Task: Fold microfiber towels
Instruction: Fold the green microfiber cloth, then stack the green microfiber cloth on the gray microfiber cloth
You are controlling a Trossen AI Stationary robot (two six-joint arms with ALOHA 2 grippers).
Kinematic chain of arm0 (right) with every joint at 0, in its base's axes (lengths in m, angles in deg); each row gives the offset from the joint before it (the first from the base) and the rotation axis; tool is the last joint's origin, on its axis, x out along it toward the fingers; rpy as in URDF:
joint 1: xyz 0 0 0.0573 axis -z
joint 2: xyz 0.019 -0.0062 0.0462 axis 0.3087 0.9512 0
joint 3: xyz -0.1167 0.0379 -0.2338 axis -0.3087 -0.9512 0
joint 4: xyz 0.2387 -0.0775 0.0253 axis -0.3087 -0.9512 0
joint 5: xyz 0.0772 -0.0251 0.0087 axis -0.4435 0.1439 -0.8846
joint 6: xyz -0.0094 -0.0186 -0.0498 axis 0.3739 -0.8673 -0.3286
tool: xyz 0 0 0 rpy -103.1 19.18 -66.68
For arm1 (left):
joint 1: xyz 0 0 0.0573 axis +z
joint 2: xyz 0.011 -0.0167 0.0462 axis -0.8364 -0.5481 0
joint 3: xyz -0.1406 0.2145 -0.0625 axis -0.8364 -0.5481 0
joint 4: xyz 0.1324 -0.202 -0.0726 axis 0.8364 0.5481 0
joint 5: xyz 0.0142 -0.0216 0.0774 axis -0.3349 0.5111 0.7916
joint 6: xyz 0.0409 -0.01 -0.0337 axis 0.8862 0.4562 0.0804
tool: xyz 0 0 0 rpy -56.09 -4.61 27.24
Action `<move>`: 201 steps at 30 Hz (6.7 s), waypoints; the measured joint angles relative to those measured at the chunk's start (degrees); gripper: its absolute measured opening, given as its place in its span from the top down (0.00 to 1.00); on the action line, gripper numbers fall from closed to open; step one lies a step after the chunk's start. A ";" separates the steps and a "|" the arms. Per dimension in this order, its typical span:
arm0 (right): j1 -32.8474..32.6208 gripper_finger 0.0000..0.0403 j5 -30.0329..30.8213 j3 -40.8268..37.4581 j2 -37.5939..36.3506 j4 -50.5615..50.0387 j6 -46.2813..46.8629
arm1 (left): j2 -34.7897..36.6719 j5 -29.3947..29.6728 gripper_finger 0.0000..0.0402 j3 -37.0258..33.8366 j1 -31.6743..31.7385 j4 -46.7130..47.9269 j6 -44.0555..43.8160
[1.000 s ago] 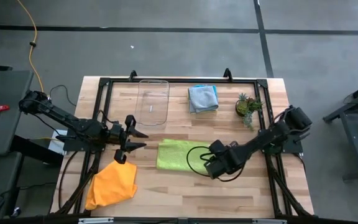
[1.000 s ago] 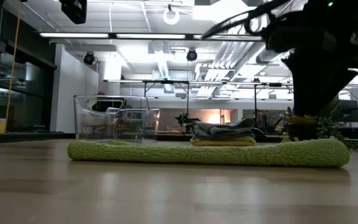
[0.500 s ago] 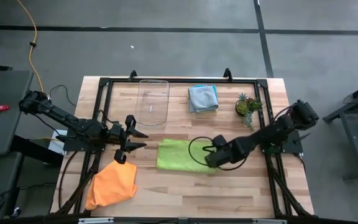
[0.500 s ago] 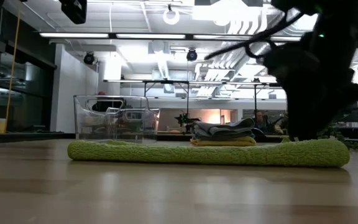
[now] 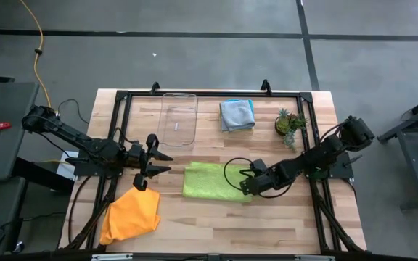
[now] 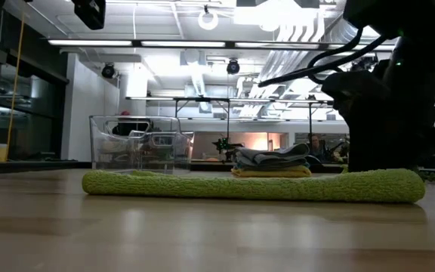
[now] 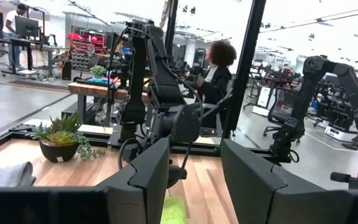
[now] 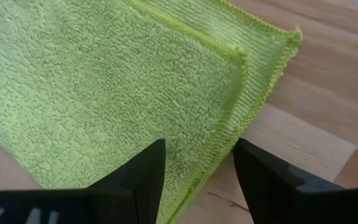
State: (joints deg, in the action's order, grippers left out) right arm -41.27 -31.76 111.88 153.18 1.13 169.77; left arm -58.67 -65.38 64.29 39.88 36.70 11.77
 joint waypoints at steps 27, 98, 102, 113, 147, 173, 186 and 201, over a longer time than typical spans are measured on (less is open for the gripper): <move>-9.44 0.99 0.11 0.35 -9.99 -31.57 8.88 | 0.00 0.00 0.66 0.00 0.00 0.44 -0.44; -7.06 1.00 29.50 0.35 1.17 7.06 11.57 | -1.42 1.33 0.66 0.04 -0.02 0.11 -0.44; -7.06 0.98 29.41 0.35 1.17 7.41 11.37 | -1.42 1.33 0.66 0.04 -0.01 0.11 -0.43; -5.24 0.59 31.23 0.37 0.44 10.22 5.91 | -1.42 1.34 0.66 0.04 -0.01 0.11 -0.44; -21.45 0.99 20.46 18.10 6.66 -34.43 -8.19 | -1.42 1.55 0.66 -0.02 -0.02 0.87 -1.41; -17.54 1.00 12.96 9.78 6.99 -18.26 -10.72 | -1.42 1.57 0.66 -0.02 0.00 0.83 -1.08; -16.77 0.98 16.21 17.26 -5.36 -43.87 3.41 | -1.42 1.57 0.66 -0.02 -0.02 1.68 -1.35; -13.07 0.35 0.26 -3.97 -12.86 -22.33 17.82 | -1.42 1.57 0.66 0.00 -0.01 1.68 -1.47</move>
State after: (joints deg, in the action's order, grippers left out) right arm -54.34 -31.50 107.92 140.32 -21.20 187.59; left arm -60.09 -63.81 64.29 39.87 38.38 10.30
